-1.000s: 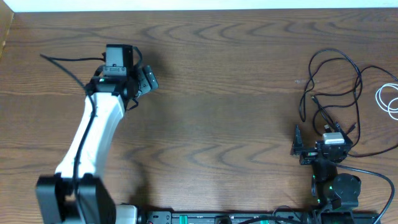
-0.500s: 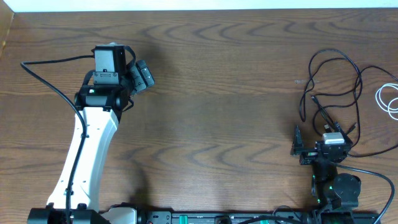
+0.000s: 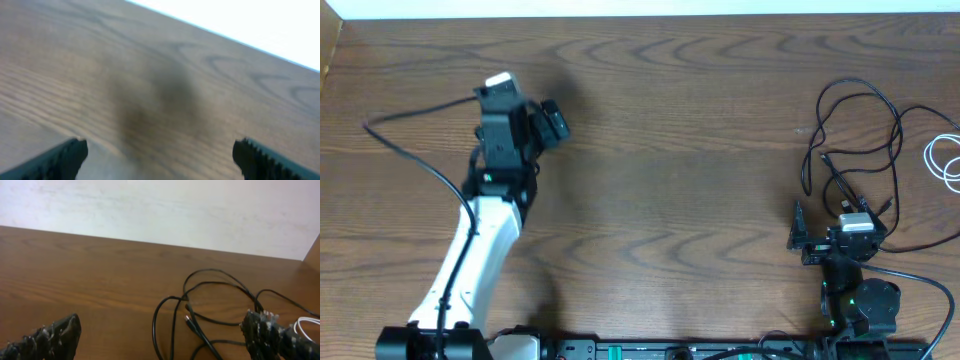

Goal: Untangle cables

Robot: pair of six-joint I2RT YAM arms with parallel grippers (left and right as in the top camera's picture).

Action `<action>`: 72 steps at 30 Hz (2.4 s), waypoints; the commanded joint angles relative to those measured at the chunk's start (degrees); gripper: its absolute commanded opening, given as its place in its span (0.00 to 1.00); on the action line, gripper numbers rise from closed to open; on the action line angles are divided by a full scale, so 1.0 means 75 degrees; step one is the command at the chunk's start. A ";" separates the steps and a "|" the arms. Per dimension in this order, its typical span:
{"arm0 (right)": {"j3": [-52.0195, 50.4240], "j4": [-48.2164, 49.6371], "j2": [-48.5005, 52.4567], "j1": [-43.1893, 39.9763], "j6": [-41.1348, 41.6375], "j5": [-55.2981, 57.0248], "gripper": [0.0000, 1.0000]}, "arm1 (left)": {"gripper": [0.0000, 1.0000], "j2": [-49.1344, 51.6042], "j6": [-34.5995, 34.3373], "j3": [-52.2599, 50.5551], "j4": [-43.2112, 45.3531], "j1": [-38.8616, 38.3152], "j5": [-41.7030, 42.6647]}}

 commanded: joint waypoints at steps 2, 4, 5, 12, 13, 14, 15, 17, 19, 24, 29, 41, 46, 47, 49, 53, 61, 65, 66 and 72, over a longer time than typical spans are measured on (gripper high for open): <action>-0.0009 -0.0032 -0.0055 -0.0052 0.0090 0.0012 0.99 | 0.98 -0.0455 0.0154 -0.1486 0.1332 0.0032 0.0102; -0.0009 -0.0032 -0.0055 -0.0052 0.0090 0.0012 0.99 | 0.98 -0.0597 0.0157 -0.2098 0.1795 0.0032 0.0073; -0.0009 -0.0032 -0.0055 -0.0052 0.0087 0.0009 0.99 | 0.98 -0.0679 0.0157 -0.2363 0.1938 0.0032 0.0073; -0.0009 -0.0032 -0.0055 -0.0052 0.0090 0.0012 0.99 | 0.98 -0.1448 0.0152 -0.3993 0.2550 0.0032 0.0003; -0.0009 -0.0032 -0.0055 -0.0052 0.0090 0.0009 0.99 | 0.98 -0.1577 0.0152 -0.4240 0.2728 0.0032 -0.0044; -0.0009 -0.0032 -0.0055 -0.0052 0.0087 0.0012 0.99 | 0.98 -0.1682 0.0152 -0.4436 0.2868 0.0032 -0.0052; -0.0009 -0.0032 -0.0055 -0.0052 0.0090 0.0009 0.99 | 0.98 -0.1795 0.0152 -0.4619 0.2978 0.0032 -0.0102; -0.0009 -0.0032 -0.0055 -0.0052 0.0090 0.0012 0.99 | 0.98 -0.2052 0.0154 -0.4978 0.3150 0.0032 -0.0172; -0.0009 -0.0032 -0.0055 -0.0052 0.0090 0.0009 0.99 | 0.98 -0.2331 0.0152 -0.5365 0.3354 0.0032 -0.0303; -0.0009 -0.0032 -0.0055 -0.0052 0.0090 0.0012 0.99 | 0.98 -0.3197 0.0152 -0.6306 0.3719 0.0047 -0.0644; -0.0009 -0.0032 -0.0055 -0.0052 0.0090 0.0012 0.99 | 0.98 -0.3867 0.0157 -0.6406 0.2742 0.0052 -0.0729; -0.0009 -0.0032 -0.0055 -0.0052 0.0090 0.0009 0.99 | 0.98 -0.6528 0.0154 -0.6406 -0.0629 0.0052 -0.0635; -0.0009 -0.0032 -0.0055 -0.0052 0.0090 0.0009 0.99 | 0.98 -0.8836 0.0933 -0.6403 -0.0711 0.0052 0.0047; -0.0009 -0.0032 -0.0055 -0.0052 0.0090 0.0012 0.99 | 0.98 -0.9317 0.1035 -0.6400 -0.0726 0.0052 0.0114; -0.0009 -0.0032 -0.0055 -0.0052 0.0090 0.0012 0.99 | 0.98 -1.0276 0.1256 -0.6400 -0.0731 0.0052 0.0201; -0.0009 -0.0032 -0.0055 -0.0052 0.0090 0.0012 0.99 | 0.98 -1.0395 0.1620 -0.6403 -0.0758 0.0131 0.0411; -0.0009 -0.0032 -0.0055 -0.0052 0.0090 0.0009 0.99 | 0.98 -1.0436 0.2200 -0.6403 -0.0758 0.0122 0.0402; -0.0009 -0.0032 -0.0055 -0.0052 0.0090 0.0012 0.99 | 0.98 -1.0436 0.2218 -0.6403 -0.0758 0.0017 0.0402; -0.0009 -0.0032 -0.0055 -0.0052 0.0090 0.0012 0.99 | 0.98 -1.0436 0.2218 -0.6403 -0.0755 -0.0038 0.0402; -0.0009 -0.0032 -0.0055 -0.0052 0.0090 0.0012 0.99 | 0.98 -1.0439 0.2215 -0.6403 -0.0708 -0.0213 0.0396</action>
